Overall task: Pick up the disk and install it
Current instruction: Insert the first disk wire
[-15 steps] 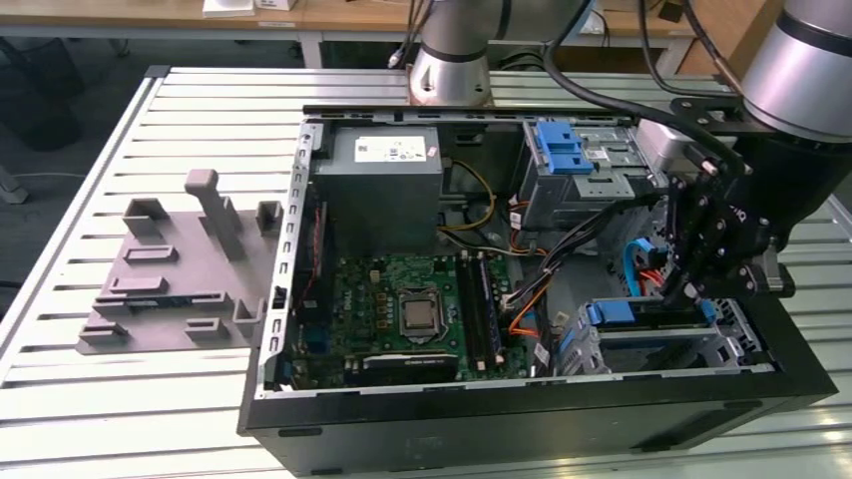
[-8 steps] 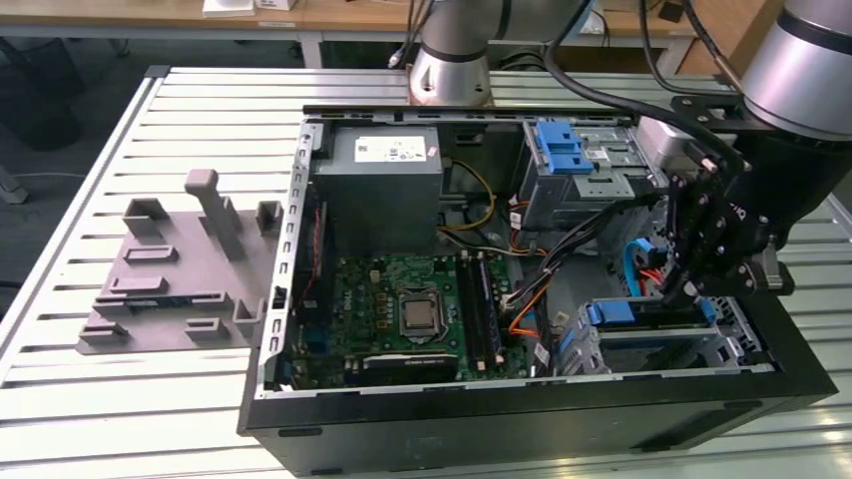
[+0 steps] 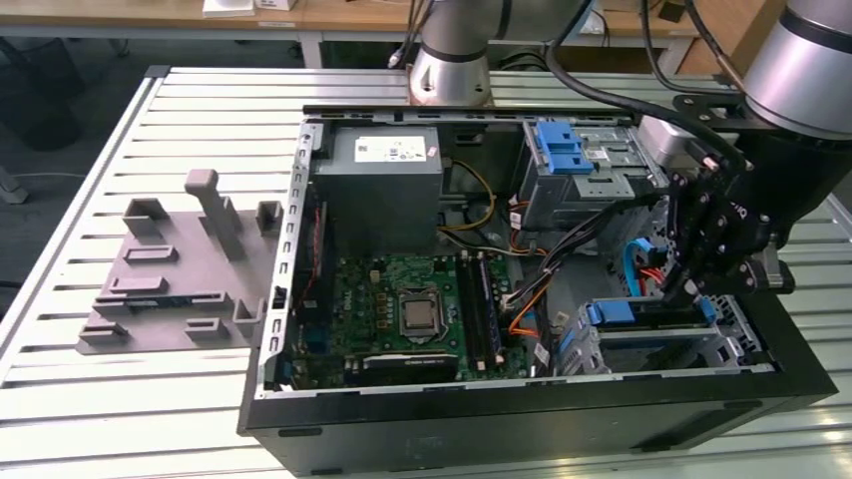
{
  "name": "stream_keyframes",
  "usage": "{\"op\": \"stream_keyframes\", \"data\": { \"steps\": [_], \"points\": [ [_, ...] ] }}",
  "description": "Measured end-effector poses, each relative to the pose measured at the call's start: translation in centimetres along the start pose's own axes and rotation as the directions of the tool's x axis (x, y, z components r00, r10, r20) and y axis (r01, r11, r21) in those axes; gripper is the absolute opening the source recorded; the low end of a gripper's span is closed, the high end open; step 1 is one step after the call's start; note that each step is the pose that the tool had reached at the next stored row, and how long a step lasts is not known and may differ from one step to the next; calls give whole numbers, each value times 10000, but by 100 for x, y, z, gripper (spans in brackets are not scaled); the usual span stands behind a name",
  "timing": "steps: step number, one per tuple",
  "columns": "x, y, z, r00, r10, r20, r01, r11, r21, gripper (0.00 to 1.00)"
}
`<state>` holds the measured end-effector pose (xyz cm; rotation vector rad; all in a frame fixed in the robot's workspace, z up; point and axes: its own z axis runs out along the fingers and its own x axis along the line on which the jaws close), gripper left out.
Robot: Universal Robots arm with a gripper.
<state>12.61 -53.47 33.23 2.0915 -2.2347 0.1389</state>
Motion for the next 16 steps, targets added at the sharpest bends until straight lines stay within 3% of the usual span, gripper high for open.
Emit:
{"op": "stream_keyframes", "data": {
  "steps": [16],
  "points": [
    [17,-17,26,9999,127,60,-126,9999,-59,16]
  ]
}}
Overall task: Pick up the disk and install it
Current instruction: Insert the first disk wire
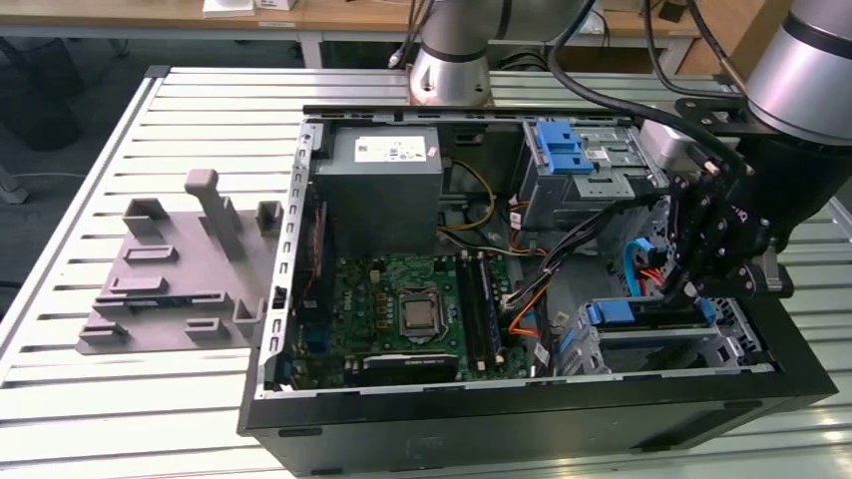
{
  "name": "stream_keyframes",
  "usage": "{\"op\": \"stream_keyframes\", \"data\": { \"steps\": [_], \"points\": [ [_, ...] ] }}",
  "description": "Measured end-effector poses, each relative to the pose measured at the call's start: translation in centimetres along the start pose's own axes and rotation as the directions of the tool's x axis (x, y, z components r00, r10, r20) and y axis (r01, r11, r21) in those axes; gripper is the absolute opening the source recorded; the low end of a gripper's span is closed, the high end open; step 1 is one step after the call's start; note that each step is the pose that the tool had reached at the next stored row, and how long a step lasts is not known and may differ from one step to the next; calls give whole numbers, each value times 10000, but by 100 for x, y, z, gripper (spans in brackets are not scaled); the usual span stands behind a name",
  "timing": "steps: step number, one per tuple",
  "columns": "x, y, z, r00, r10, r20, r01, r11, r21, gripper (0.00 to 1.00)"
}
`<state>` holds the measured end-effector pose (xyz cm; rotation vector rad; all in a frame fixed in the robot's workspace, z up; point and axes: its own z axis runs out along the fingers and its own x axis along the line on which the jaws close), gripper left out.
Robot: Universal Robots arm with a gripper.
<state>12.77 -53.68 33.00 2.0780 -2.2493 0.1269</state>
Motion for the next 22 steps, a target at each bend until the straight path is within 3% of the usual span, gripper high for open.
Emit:
{"op": "stream_keyframes", "data": {
  "steps": [14,15,16,22],
  "points": [
    [14,-2,26,10000,0,19,0,10000,-21,18],
    [15,-2,20,10000,0,19,0,10000,-21,18],
    [16,-3,8,10000,-1,20,1,10000,-20,24],
    [27,-4,-94,10000,-1,20,1,10000,-20,24]
  ]
}}
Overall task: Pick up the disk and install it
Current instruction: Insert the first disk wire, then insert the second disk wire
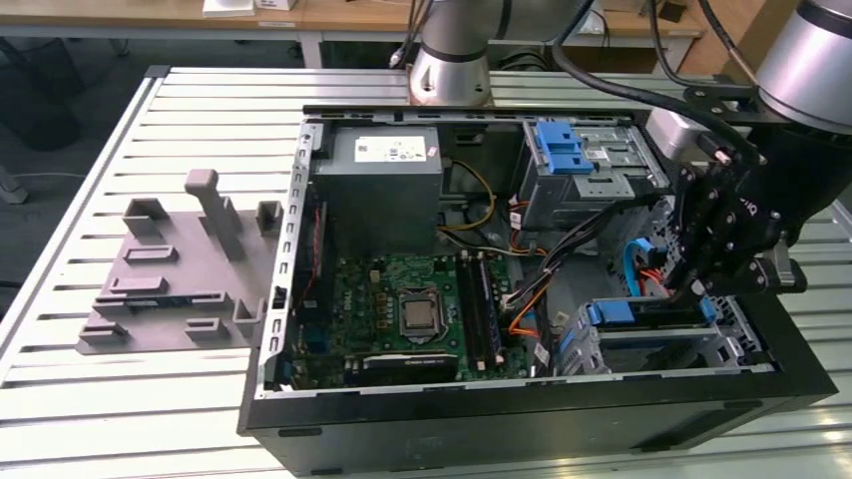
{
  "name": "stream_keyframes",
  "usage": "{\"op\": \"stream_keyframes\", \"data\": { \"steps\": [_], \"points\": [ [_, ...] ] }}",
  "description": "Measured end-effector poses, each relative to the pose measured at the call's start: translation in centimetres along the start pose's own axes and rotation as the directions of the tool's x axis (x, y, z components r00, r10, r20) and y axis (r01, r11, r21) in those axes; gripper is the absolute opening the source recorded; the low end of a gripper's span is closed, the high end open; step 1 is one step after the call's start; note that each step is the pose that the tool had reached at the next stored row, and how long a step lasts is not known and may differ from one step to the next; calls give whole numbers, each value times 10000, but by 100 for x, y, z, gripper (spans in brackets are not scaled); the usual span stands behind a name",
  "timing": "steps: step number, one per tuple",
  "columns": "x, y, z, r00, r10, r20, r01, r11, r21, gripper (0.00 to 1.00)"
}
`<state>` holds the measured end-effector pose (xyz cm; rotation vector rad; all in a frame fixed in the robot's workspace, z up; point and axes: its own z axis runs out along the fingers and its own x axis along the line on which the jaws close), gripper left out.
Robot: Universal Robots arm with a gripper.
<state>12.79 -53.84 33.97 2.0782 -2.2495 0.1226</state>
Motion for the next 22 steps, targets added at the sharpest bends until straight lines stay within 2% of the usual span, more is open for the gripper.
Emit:
{"op": "stream_keyframes", "data": {
  "steps": [2,4,17,22],
  "points": [
    [0,0,0,10000,0,3,0,10000,0,22],
    [0,0,-1,10000,0,0,0,10000,0,11],
    [1,1,-8,10000,-2,-1,2,10000,0,11],
    [3,29,-7,10000,3,2,-3,10000,31,11]
  ]
}}
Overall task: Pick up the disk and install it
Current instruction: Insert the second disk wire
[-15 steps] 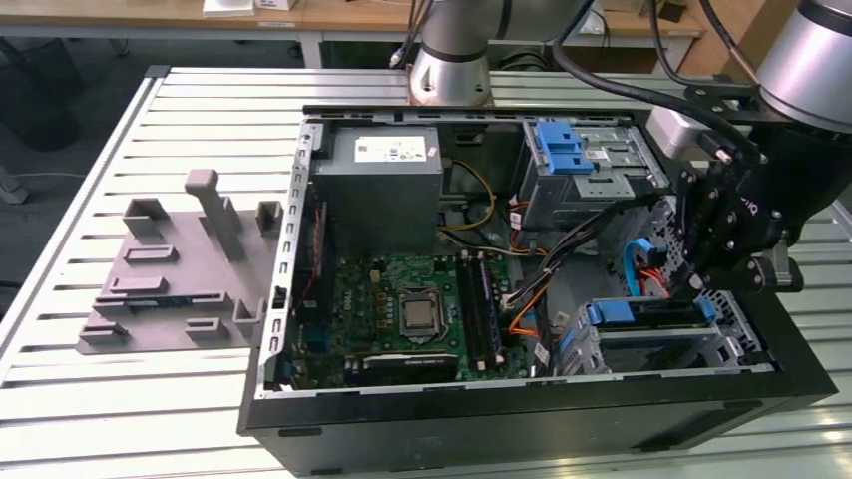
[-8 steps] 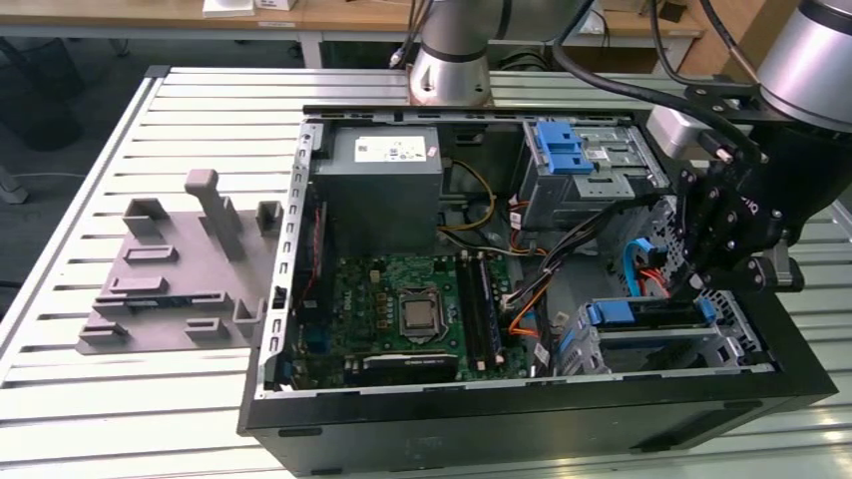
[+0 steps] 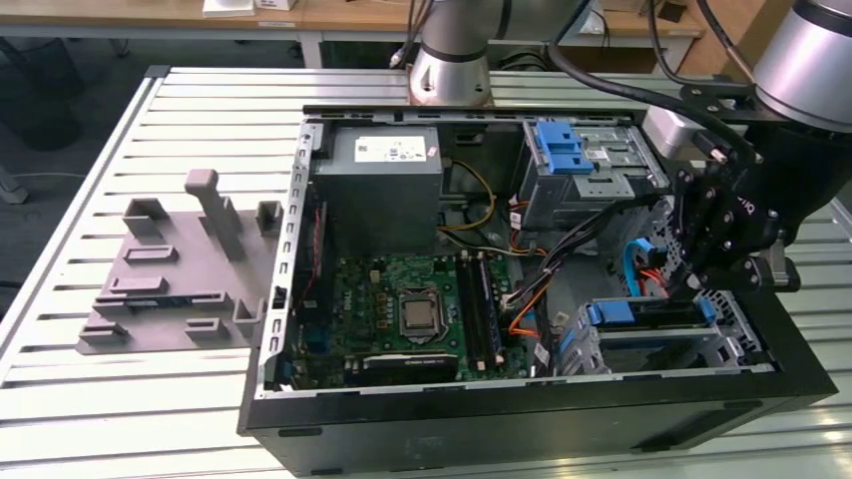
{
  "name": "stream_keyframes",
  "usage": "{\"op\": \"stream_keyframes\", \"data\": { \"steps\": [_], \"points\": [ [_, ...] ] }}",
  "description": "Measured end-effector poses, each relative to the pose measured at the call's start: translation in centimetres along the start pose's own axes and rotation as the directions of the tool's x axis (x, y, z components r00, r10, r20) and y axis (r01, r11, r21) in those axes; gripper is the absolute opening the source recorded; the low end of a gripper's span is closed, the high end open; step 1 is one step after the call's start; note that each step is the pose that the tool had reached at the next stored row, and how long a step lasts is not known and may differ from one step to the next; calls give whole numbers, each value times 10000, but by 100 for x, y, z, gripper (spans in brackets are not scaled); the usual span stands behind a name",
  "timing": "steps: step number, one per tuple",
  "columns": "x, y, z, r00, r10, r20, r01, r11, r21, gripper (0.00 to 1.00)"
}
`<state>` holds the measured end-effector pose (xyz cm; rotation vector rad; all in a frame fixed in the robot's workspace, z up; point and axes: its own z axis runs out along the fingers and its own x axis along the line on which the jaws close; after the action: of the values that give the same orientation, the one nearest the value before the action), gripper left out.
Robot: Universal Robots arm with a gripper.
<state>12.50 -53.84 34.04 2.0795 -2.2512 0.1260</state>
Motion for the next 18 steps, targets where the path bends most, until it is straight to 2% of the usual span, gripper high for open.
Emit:
{"op": "stream_keyframes", "data": {
  "steps": [6,11,13,18],
  "points": [
    [5,45,-9,10000,5,-1,-5,10000,49,11],
    [16,45,-120,10000,6,5,-6,10000,51,11],
    [19,58,-137,10000,8,7,-8,10000,60,11],
    [34,230,-138,10000,16,14,-16,9999,137,11]
  ]
}}
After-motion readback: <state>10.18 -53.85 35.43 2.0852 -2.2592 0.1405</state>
